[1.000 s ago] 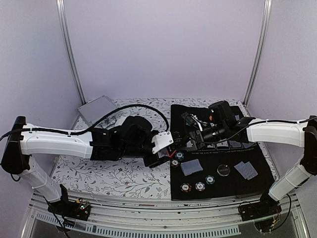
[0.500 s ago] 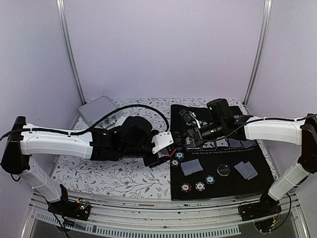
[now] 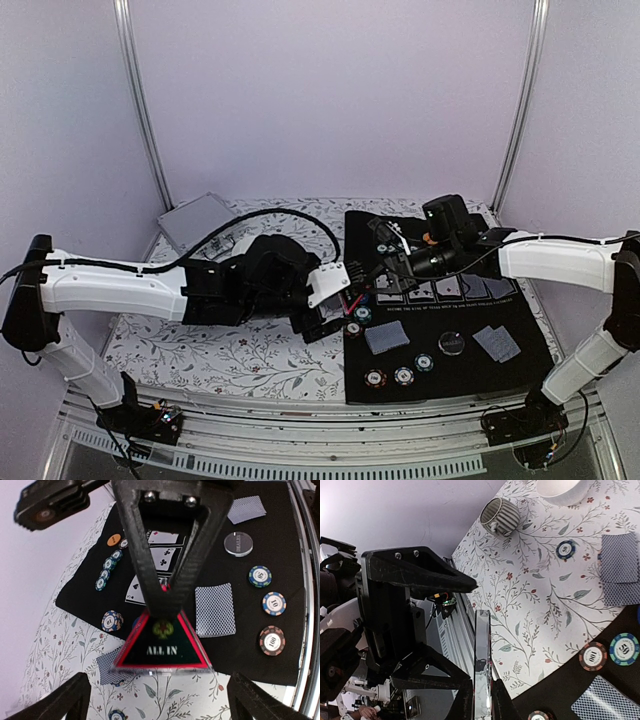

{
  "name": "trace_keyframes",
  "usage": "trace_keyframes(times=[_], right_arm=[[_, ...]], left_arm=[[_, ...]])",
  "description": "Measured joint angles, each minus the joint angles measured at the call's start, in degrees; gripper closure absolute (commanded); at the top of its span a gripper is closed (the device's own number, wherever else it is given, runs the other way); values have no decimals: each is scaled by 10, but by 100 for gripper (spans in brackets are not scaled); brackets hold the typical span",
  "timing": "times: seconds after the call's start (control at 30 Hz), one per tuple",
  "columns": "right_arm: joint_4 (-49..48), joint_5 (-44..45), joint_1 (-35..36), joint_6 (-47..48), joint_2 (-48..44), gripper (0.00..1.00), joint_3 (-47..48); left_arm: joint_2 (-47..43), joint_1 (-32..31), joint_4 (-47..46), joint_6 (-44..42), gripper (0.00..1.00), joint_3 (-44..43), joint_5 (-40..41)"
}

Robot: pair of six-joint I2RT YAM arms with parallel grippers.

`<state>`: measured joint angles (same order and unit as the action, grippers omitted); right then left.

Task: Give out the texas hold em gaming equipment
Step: Pass from the left arm to the right, then place the all-in button in the big blind area.

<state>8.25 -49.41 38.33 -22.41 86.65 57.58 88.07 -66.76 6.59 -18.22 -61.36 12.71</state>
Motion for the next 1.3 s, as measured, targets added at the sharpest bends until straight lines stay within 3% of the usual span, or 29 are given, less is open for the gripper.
trace_keyframes(times=[0.13, 0.4, 0.6, 0.83, 1.0, 1.3], right_arm=[[21, 8, -56, 14, -13, 98, 0], [29, 47, -273, 30, -49, 98, -9], [-31, 81, -356, 3, 16, 98, 0], [-117, 72, -384, -107, 213, 98, 73], [-132, 71, -370, -154, 278, 98, 100], [-151, 94, -359, -190, 339, 98, 186]], left_arm=[[0, 0, -6, 20, 2, 2, 20], [-37, 7, 16, 69, 2, 13, 46], [-79, 68, 55, 104, 2, 13, 48], [-107, 127, 69, 118, 2, 52, 61], [-137, 142, 50, 117, 2, 117, 56], [-143, 198, 14, 106, 2, 157, 42]])
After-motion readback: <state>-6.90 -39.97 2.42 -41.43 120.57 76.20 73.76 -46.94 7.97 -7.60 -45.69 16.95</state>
